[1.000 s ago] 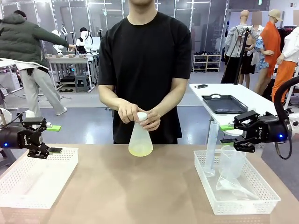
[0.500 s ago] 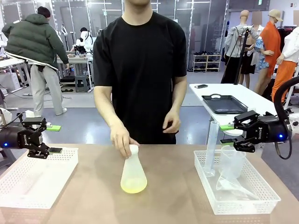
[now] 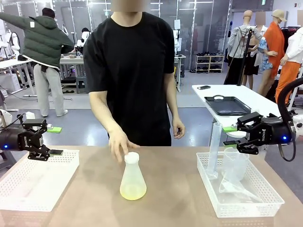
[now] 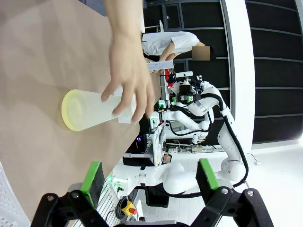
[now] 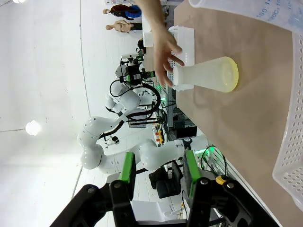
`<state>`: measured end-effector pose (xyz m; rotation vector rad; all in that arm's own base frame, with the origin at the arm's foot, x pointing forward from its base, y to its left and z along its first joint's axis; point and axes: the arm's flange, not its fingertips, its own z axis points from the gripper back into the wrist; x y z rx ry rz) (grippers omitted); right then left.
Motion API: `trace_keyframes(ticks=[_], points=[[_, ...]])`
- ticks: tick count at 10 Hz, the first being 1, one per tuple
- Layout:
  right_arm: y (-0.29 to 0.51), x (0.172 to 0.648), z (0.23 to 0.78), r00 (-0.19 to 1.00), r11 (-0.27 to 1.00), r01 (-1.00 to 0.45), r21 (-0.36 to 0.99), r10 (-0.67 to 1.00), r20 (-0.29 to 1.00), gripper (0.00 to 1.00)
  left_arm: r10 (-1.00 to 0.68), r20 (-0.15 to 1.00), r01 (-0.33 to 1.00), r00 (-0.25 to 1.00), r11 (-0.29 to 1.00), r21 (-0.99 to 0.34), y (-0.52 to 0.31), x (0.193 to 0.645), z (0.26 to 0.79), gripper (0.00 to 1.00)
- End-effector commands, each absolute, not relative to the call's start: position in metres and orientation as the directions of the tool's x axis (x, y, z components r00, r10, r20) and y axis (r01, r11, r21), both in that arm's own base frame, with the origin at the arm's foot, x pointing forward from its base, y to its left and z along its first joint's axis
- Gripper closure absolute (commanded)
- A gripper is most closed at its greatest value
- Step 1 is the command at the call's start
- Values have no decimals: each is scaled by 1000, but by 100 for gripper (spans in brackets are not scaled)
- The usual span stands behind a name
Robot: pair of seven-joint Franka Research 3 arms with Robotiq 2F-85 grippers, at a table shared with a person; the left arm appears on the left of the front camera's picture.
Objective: Prepare the solutions needed for the experiment.
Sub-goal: When the human places the Big flask in the center of the table, pick up the Big flask and place it in the left Organizing basket.
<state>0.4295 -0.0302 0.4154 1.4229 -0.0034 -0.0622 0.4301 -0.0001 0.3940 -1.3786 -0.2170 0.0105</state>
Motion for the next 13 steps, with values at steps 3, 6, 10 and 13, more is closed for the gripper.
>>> trace_keyframes(ticks=[3, 6, 10, 13], points=[[-31, 429, 416, 999, 142, 41, 989, -42, -35, 48, 81, 244, 217, 966, 249, -944, -7, 443, 402, 0], [-31, 429, 416, 999, 142, 41, 989, -42, -35, 48, -75, 493, 490, 867, 310, -815, -30, 468, 420, 0], [-31, 429, 416, 999, 142, 41, 989, -42, -35, 48, -471, 698, 837, 539, 207, -507, -81, 463, 429, 0], [-31, 429, 416, 999, 142, 41, 989, -42, -35, 48, -487, 669, 817, 562, 199, -541, -90, 459, 431, 0]])
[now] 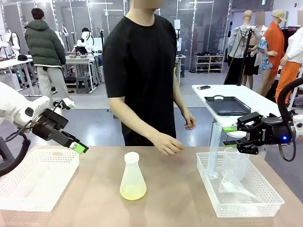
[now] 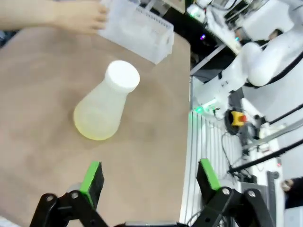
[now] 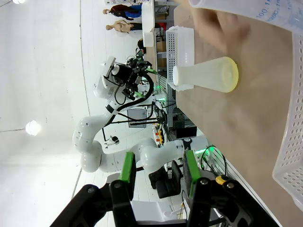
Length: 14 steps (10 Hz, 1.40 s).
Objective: Prepare the solutions needed for the experiment.
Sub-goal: When the human places the Big flask in the center of the table, pick up the Big flask and place it in the left Organizing basket.
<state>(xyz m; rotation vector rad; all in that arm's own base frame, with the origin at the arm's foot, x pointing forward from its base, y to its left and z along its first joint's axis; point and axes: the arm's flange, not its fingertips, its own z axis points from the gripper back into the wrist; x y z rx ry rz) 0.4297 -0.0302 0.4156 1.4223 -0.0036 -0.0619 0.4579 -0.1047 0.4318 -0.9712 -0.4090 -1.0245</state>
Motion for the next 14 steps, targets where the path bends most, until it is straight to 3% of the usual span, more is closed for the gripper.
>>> trace_keyframes(ticks=[1, 6, 9, 10, 12, 14], points=[[-31, 429, 416, 999, 142, 41, 989, -42, -35, 48, -487, 669, 817, 562, 199, -541, -90, 459, 431, 0], [-31, 429, 416, 999, 142, 41, 989, -42, -35, 48, -497, 671, 826, 550, 206, -525, -87, 460, 429, 0], [-31, 429, 416, 999, 142, 41, 989, -42, -35, 48, -666, 722, 965, 189, -9, -262, -105, 528, 421, 0], [-31, 429, 416, 999, 142, 41, 989, -42, -35, 48, -669, 742, 977, 30, -138, -164, -108, 540, 415, 0], [-31, 429, 416, 999, 142, 41, 989, -42, -35, 48, -678, 726, 959, -115, -266, -96, -116, 560, 401, 0], [-31, 429, 416, 999, 142, 41, 989, -42, -35, 48, -685, 712, 942, -156, -319, -101, -129, 565, 397, 0]])
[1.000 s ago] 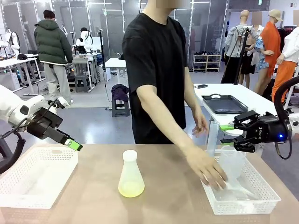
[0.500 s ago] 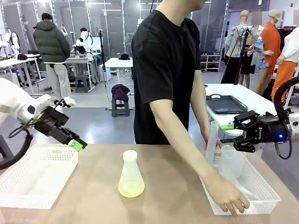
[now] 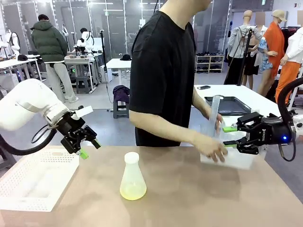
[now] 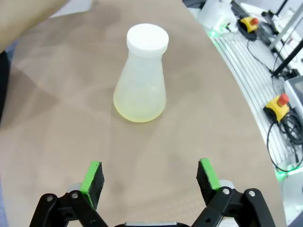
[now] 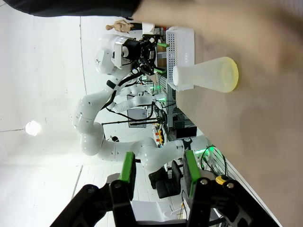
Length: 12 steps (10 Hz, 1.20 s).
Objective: Prepare the solutions needed for the experiment.
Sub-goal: When the human places the Big flask in the center of the table, pick up the Big flask and place it in the left Organizing basket.
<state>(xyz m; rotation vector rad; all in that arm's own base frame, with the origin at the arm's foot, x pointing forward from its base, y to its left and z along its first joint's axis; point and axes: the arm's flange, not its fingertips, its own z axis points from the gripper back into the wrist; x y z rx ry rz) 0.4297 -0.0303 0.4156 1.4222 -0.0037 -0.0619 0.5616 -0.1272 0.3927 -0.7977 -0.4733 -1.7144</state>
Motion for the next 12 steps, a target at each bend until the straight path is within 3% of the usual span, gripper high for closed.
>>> trace_keyframes(ticks=[1, 6, 8, 12], points=[[-31, 429, 416, 999, 142, 41, 989, -42, -35, 48, -689, 717, 961, -107, -255, -102, -121, 557, 398, 0], [-31, 429, 416, 999, 142, 41, 989, -42, -35, 48, -686, 717, 959, -122, -268, -93, -120, 563, 395, 0], [-31, 429, 416, 999, 142, 41, 989, -42, -35, 48, -638, 704, 932, -312, -348, 97, -144, 580, 392, 0], [-31, 429, 416, 999, 142, 41, 989, -42, -35, 48, -547, 749, 901, -375, -405, 155, -175, 592, 373, 0]])
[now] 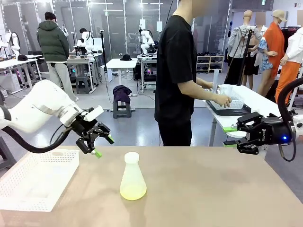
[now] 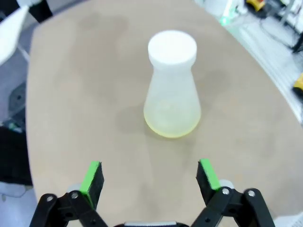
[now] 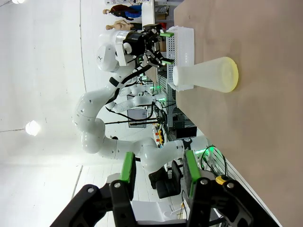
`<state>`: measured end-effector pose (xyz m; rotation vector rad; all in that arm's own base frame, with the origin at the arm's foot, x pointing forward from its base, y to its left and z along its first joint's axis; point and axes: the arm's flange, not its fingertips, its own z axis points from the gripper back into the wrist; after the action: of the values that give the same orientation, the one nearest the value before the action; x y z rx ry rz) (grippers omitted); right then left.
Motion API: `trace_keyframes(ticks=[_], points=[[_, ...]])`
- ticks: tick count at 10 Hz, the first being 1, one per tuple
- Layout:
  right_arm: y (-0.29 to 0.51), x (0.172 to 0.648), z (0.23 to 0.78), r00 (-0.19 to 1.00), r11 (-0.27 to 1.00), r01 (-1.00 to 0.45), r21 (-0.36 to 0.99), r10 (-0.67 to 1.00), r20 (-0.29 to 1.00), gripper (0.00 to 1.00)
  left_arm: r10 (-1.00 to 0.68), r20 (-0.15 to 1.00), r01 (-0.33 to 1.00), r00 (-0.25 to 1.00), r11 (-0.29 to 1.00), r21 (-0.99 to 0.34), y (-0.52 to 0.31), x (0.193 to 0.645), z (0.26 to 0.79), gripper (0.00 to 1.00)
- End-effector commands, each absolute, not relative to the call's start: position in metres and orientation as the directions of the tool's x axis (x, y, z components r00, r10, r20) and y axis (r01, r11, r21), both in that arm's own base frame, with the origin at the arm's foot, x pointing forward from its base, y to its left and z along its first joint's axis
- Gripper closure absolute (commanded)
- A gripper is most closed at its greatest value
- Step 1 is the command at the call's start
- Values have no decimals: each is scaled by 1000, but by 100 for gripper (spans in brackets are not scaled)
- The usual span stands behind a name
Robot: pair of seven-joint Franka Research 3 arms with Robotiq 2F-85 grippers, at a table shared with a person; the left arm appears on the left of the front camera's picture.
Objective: Prepare the solutions needed for the experiment.
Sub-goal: When the human places the Big flask in the center of the table, pick up the Big flask and place it in the left Organizing basket.
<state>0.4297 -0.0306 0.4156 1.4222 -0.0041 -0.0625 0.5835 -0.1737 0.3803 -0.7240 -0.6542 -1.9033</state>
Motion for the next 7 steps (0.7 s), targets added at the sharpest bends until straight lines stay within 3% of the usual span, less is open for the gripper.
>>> trace_keyframes(ticks=[1, 7], points=[[-31, 429, 416, 999, 142, 41, 989, -42, -35, 48, -508, 777, 893, -371, -424, 148, -182, 594, 367, 0], [-31, 429, 416, 999, 142, 41, 989, -42, -35, 48, -284, 939, 908, -196, -413, 65, -186, 601, 325, 0]])
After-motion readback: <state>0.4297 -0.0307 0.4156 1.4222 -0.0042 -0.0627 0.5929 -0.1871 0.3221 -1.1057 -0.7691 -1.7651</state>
